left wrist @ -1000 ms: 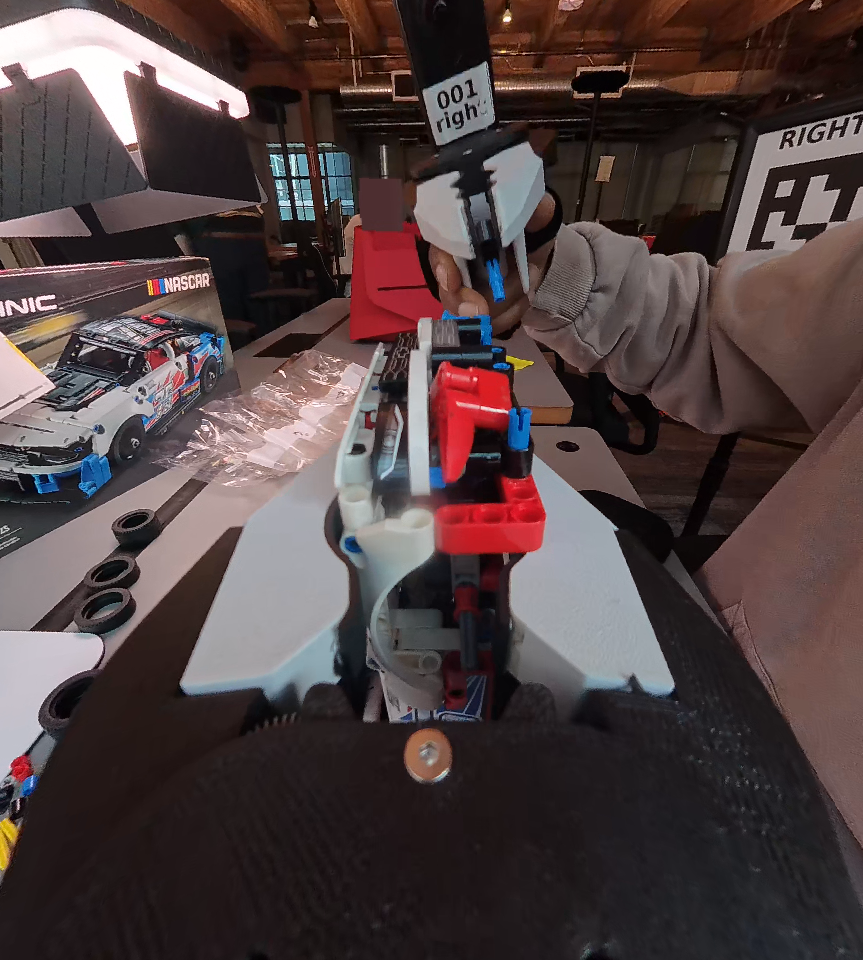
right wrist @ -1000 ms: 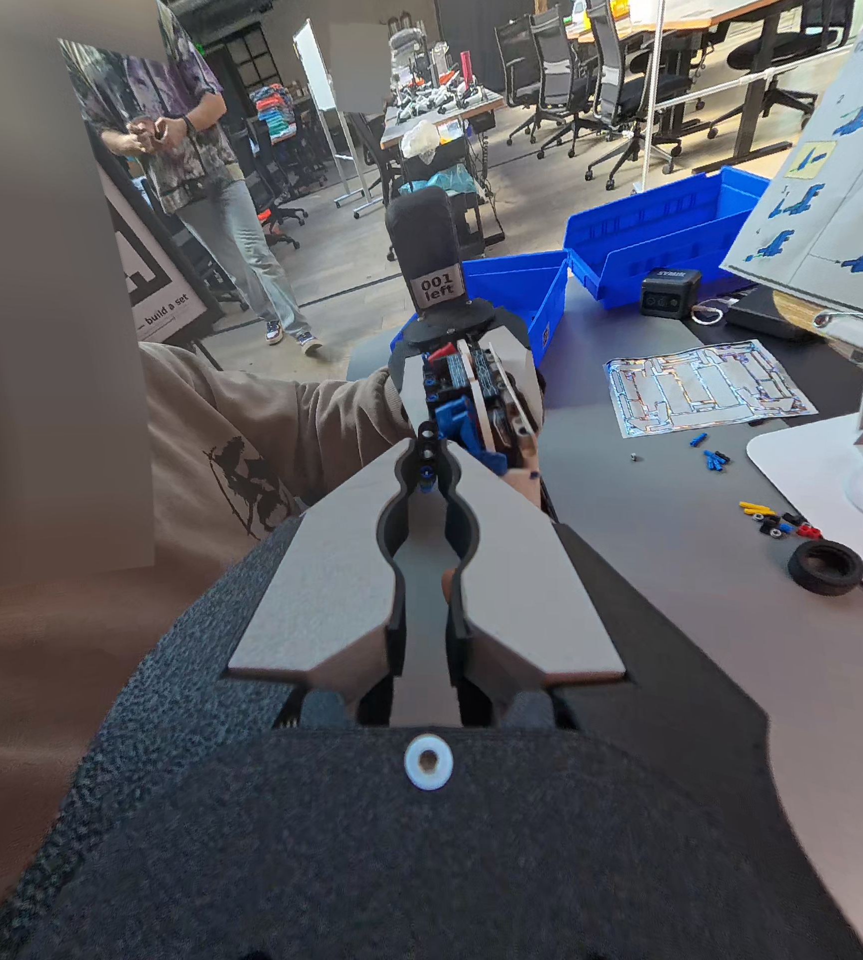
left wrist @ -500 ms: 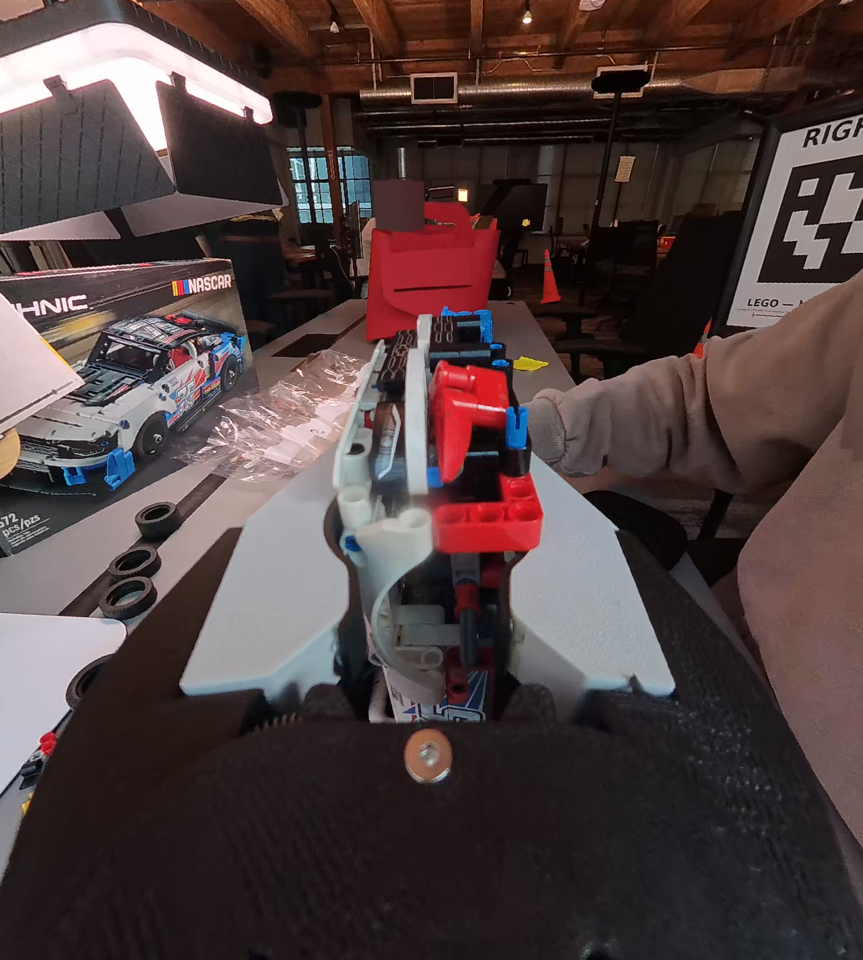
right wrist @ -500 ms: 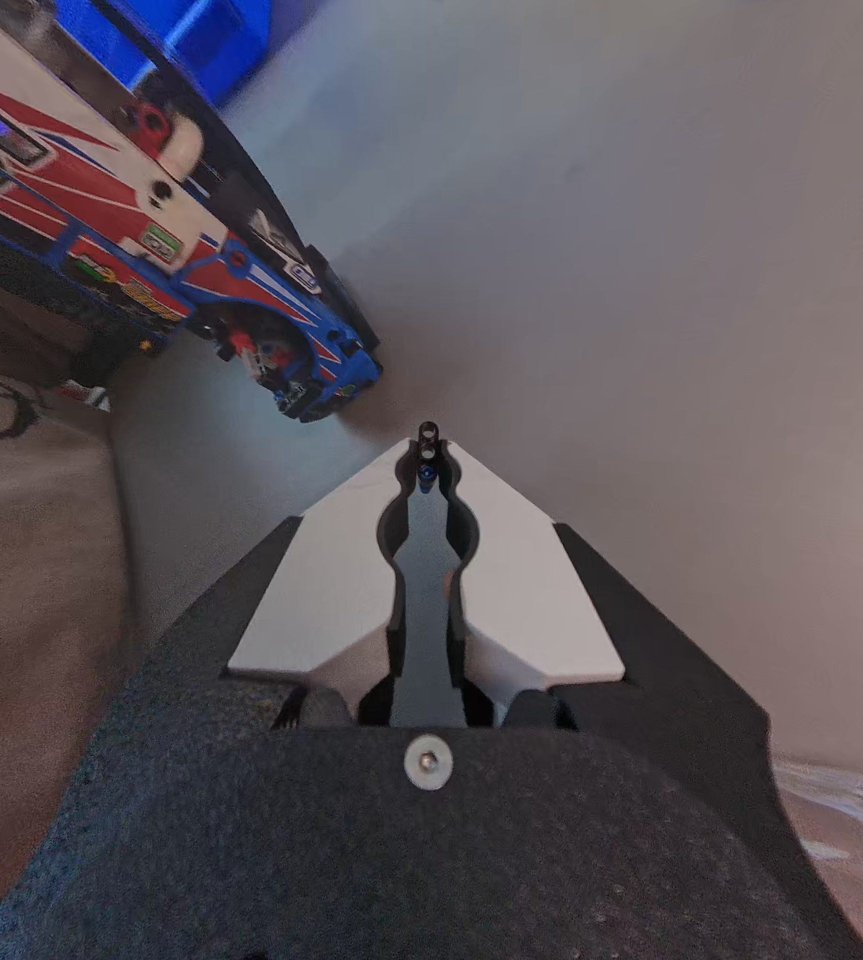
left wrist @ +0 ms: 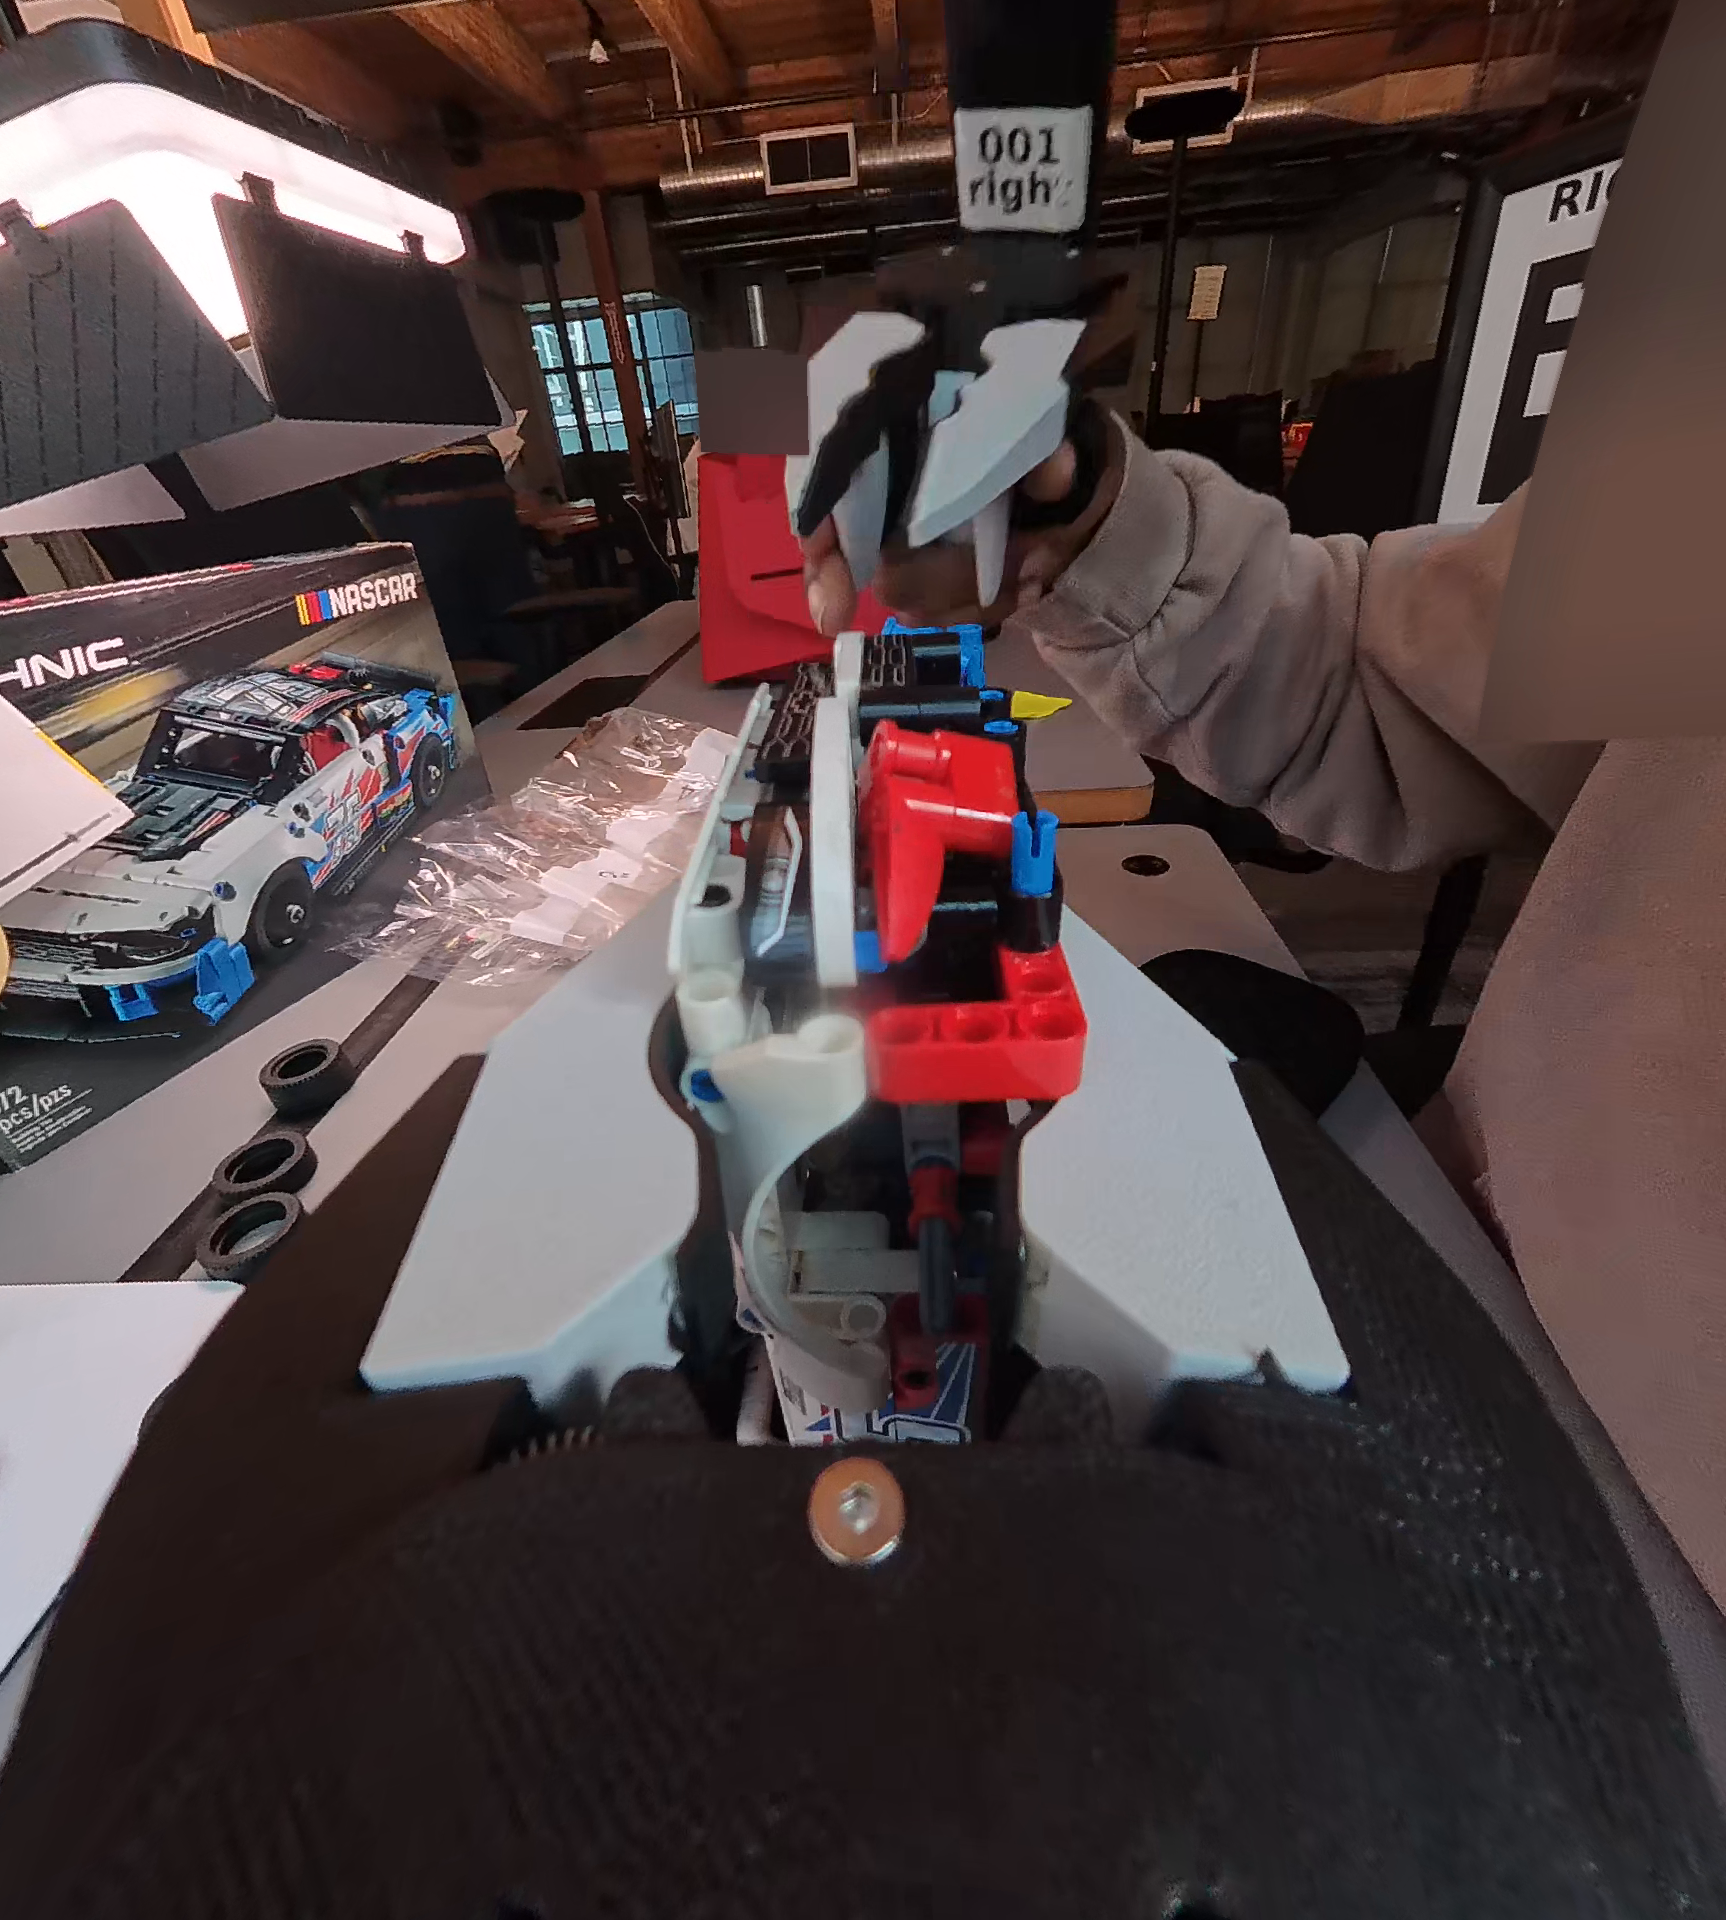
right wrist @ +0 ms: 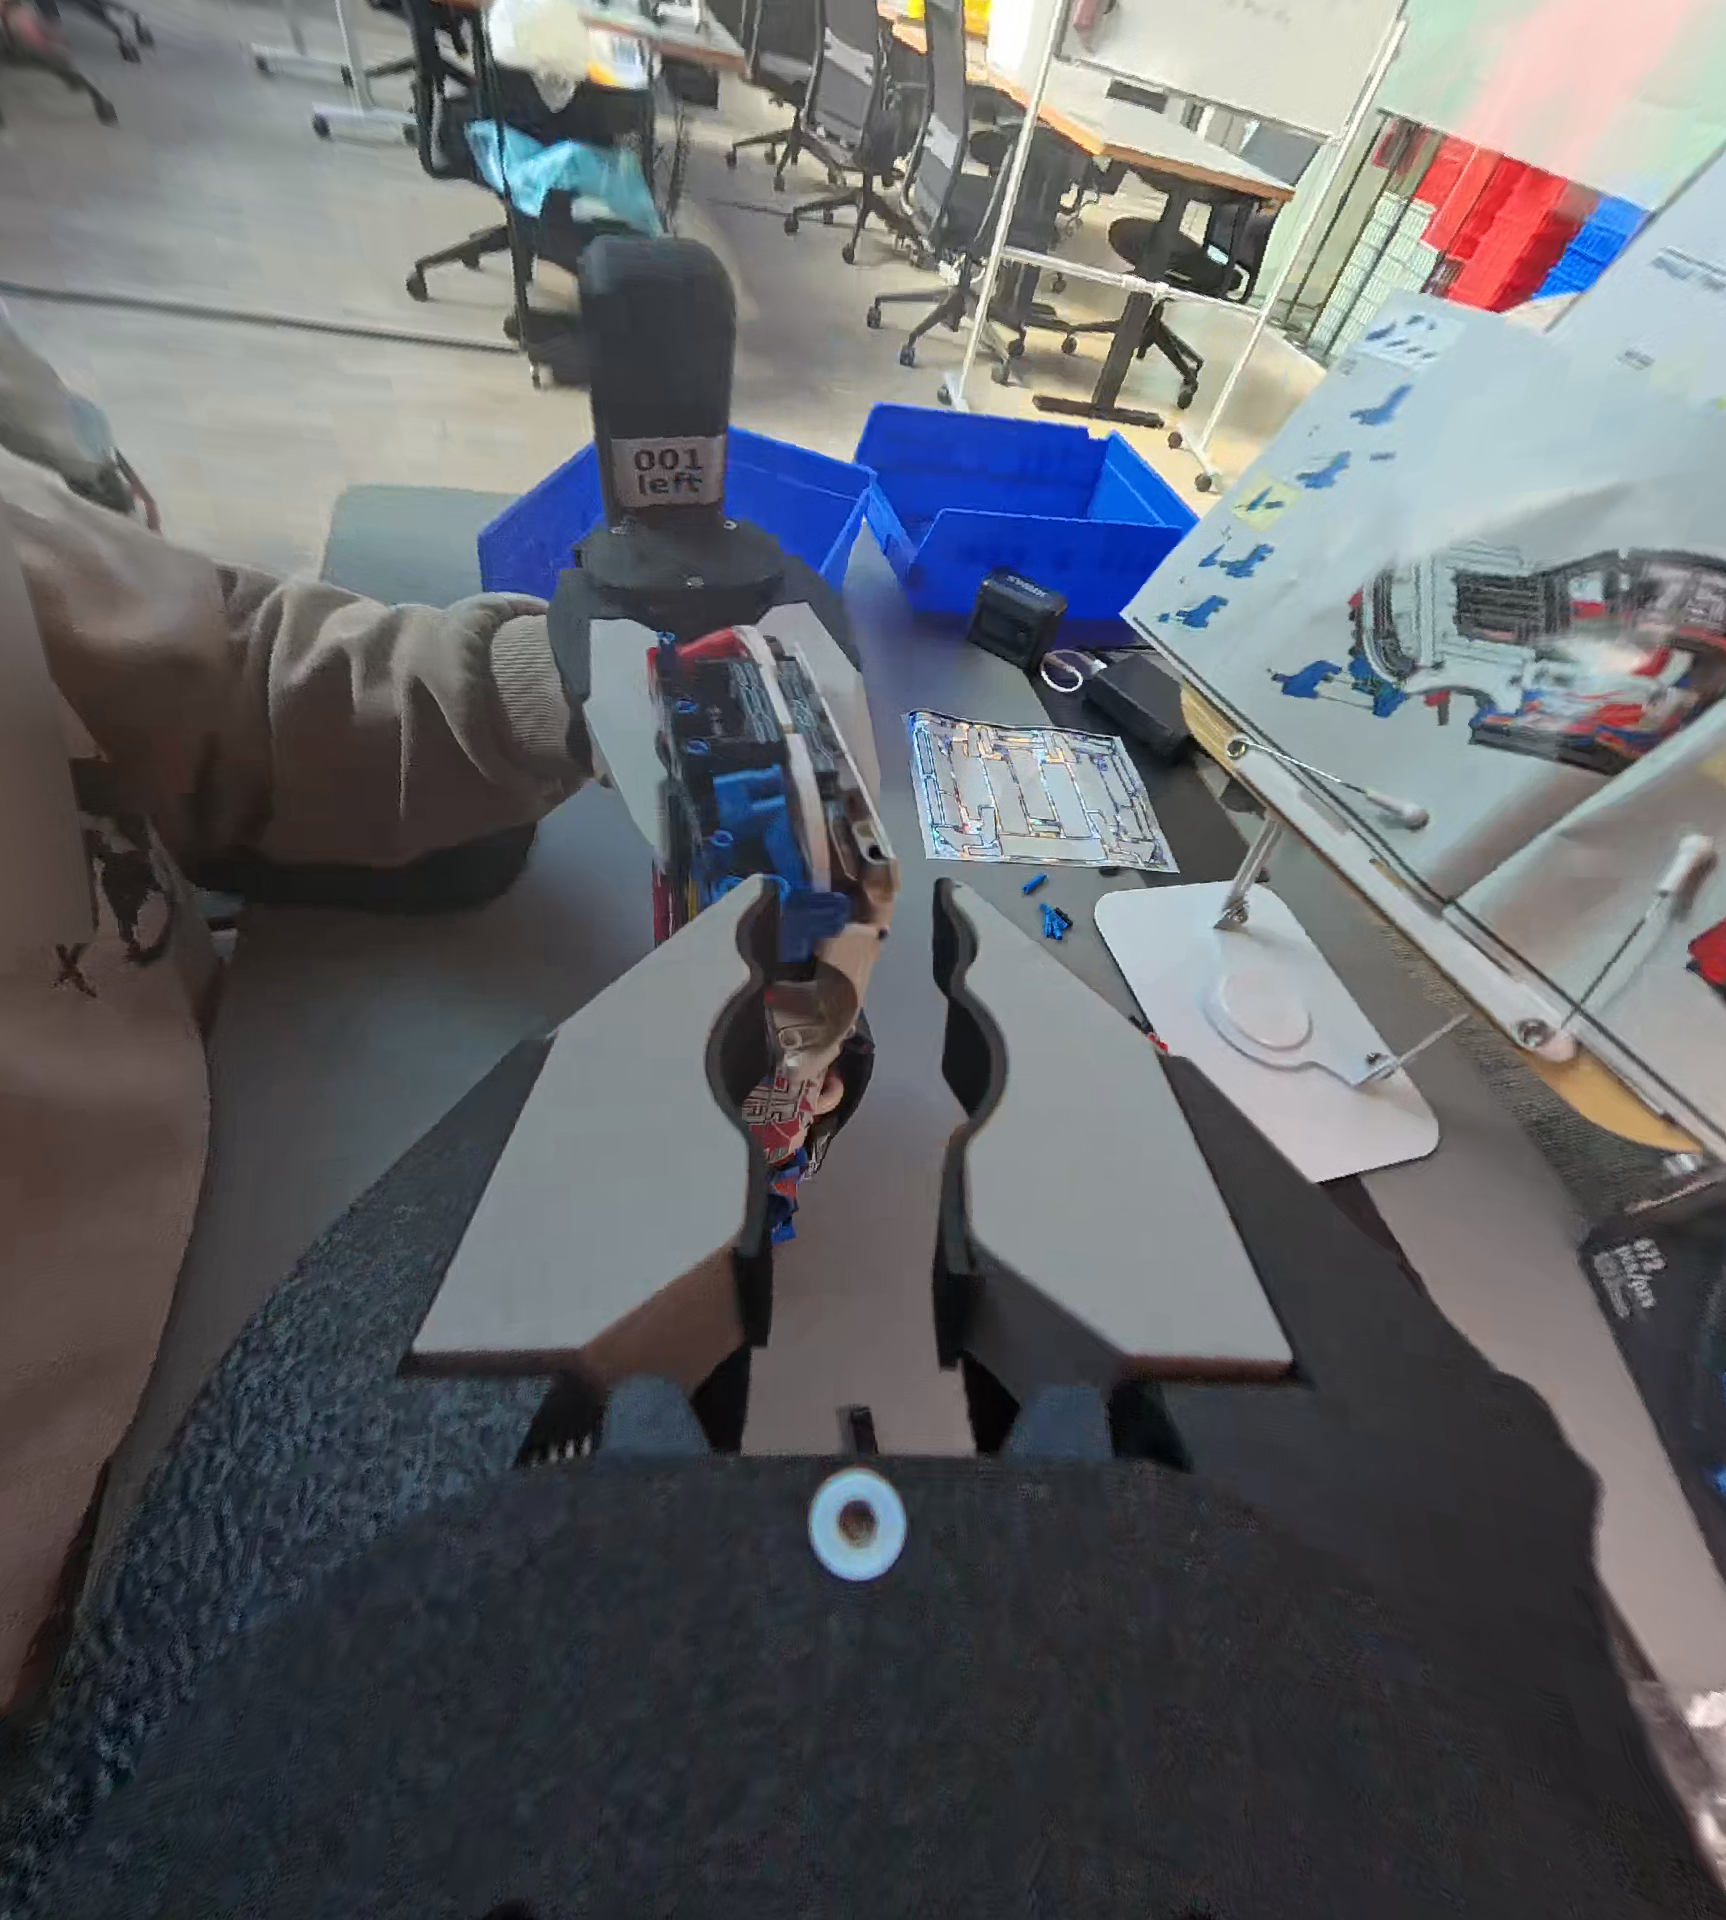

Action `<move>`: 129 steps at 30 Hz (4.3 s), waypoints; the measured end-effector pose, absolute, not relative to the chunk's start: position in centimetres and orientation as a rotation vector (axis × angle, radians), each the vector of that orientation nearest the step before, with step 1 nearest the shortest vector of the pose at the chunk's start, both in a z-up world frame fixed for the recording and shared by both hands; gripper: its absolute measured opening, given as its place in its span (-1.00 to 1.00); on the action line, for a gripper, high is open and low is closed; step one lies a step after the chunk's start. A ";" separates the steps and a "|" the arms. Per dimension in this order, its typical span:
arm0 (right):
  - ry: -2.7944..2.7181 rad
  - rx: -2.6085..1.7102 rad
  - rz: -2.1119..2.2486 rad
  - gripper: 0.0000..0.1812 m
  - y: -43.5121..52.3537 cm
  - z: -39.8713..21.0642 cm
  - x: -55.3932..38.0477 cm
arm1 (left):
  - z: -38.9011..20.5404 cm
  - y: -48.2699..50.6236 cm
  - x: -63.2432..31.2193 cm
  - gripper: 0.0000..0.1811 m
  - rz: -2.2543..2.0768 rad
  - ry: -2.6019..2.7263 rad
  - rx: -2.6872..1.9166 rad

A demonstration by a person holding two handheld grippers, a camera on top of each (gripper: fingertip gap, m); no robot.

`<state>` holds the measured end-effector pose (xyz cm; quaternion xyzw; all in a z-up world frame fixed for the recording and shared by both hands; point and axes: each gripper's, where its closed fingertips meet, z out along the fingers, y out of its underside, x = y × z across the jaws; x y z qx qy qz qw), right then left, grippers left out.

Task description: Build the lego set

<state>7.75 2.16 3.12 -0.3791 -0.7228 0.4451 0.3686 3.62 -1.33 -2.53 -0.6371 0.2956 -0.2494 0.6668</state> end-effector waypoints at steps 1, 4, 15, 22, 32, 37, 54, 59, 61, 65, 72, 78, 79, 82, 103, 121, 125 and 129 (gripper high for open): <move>-1.913 -0.934 1.076 -0.59 1.0 3.0 7.5 | -2.5 -1.3 3.7 -0.40 -0.559 0.668 -1.439; -2.024 -0.873 0.936 -0.47 -0.9 2.4 6.0 | -2.6 -1.4 3.9 -0.40 -0.551 0.680 -1.441; -2.369 -0.924 0.854 -0.77 -2.4 0.5 5.5 | -2.8 -2.4 4.5 -0.42 -0.538 0.757 -1.426; -2.450 -0.965 0.903 -0.81 -2.8 0.5 5.8 | -2.8 -2.9 4.8 -0.42 -0.545 0.796 -1.412; -2.398 -0.893 0.950 -0.68 -2.5 2.2 6.0 | -2.8 -2.4 4.4 -0.43 -0.548 0.765 -1.425; -2.355 -0.869 0.875 -0.71 -2.1 2.1 6.0 | -2.7 -2.2 4.3 -0.42 -0.550 0.754 -1.422; -2.485 -0.881 0.683 -0.83 -2.1 1.0 5.2 | -2.7 -2.1 4.3 -0.42 -0.588 0.743 -1.429; -2.486 -0.885 0.669 -0.85 -1.8 1.3 4.6 | -2.6 -1.7 3.7 -0.41 -0.596 0.712 -1.441; -2.440 -0.829 0.697 -0.82 -2.5 2.3 4.3 | -2.6 -1.5 3.5 -0.42 -0.589 0.699 -1.451; -2.364 -0.733 0.665 -0.59 -4.2 3.1 2.4 | -2.6 -1.2 3.6 -0.42 -0.583 0.683 -1.463; -2.455 -0.764 0.650 -0.76 -5.4 0.6 0.7 | -2.7 -1.2 3.9 -0.42 -0.539 0.674 -1.474; -2.423 -1.141 0.945 -0.81 -5.8 0.8 1.0 | -2.8 -1.6 4.3 -0.42 -0.518 0.699 -1.473; -2.407 -1.186 0.977 -0.80 -5.7 0.8 1.1 | -2.8 -1.5 4.3 -0.42 -0.517 0.697 -1.474; -2.381 -1.271 1.020 -0.80 -5.7 0.8 1.1 | -2.8 -1.5 4.4 -0.42 -0.514 0.700 -1.474; -2.368 -1.033 0.865 -0.81 -6.0 1.0 0.8 | -2.8 -1.6 4.3 -0.41 -0.511 0.682 -1.470; -1.953 -1.330 0.929 -0.80 7.3 -8.2 10.9 | -2.6 -1.4 3.3 -0.40 -0.539 0.656 -1.448; -2.048 -1.531 0.725 -0.75 9.5 -20.9 13.3 | -2.6 -1.4 2.9 -0.38 -0.517 0.654 -1.445; -2.024 -1.527 0.679 -0.68 10.1 -24.3 12.1 | -2.6 -1.2 2.3 -0.37 -0.510 0.632 -1.450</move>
